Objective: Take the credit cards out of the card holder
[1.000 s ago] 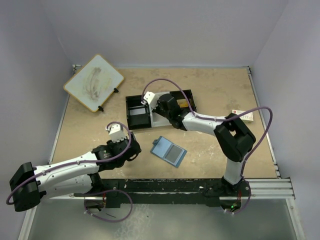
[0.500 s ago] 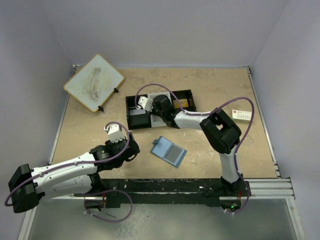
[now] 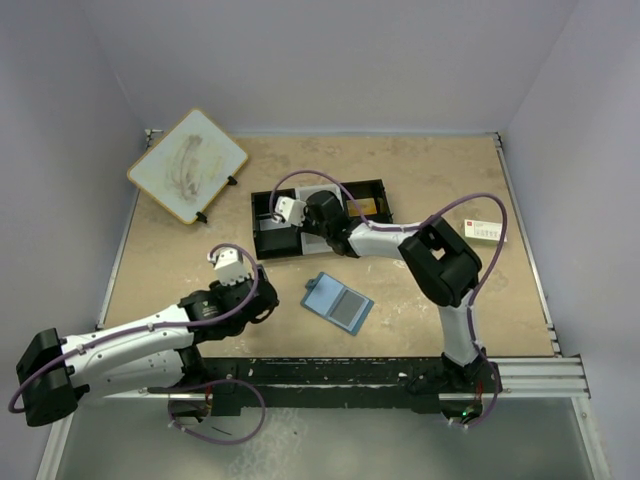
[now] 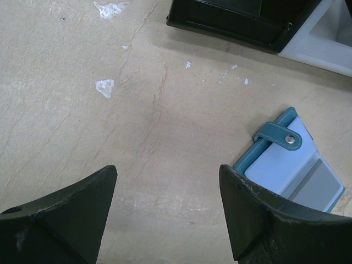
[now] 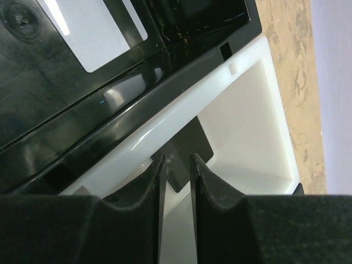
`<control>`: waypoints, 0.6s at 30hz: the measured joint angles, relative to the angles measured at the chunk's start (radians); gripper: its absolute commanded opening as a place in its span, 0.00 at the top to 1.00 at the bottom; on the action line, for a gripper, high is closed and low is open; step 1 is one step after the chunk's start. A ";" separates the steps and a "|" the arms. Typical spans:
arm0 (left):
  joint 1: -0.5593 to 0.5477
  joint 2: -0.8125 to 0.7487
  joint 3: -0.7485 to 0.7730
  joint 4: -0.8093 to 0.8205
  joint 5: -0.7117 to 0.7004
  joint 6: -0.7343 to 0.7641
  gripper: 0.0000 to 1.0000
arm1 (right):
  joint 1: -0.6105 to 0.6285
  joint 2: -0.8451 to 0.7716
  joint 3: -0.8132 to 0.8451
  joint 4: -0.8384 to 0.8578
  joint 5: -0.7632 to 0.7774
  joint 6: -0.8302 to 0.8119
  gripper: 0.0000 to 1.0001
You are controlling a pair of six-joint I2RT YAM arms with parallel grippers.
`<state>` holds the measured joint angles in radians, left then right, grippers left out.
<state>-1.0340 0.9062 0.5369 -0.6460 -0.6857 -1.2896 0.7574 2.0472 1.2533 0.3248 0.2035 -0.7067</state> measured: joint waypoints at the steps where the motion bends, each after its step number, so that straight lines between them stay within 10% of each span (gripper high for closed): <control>1: 0.000 0.002 0.001 0.001 0.000 0.000 0.27 | -0.002 -0.005 -0.002 -0.001 -0.013 0.001 0.70; 9: 0.000 0.014 0.002 0.002 0.002 0.000 0.27 | -0.019 -0.050 -0.007 -0.007 -0.065 0.092 0.71; 18: 0.000 0.040 0.019 0.018 0.012 0.019 0.27 | -0.121 -0.225 -0.018 -0.086 -0.097 0.589 0.72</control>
<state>-1.0340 0.9466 0.5556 -0.6277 -0.6739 -1.2705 0.6361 1.8217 1.2354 0.2390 0.1066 -0.1173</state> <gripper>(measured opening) 0.729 0.260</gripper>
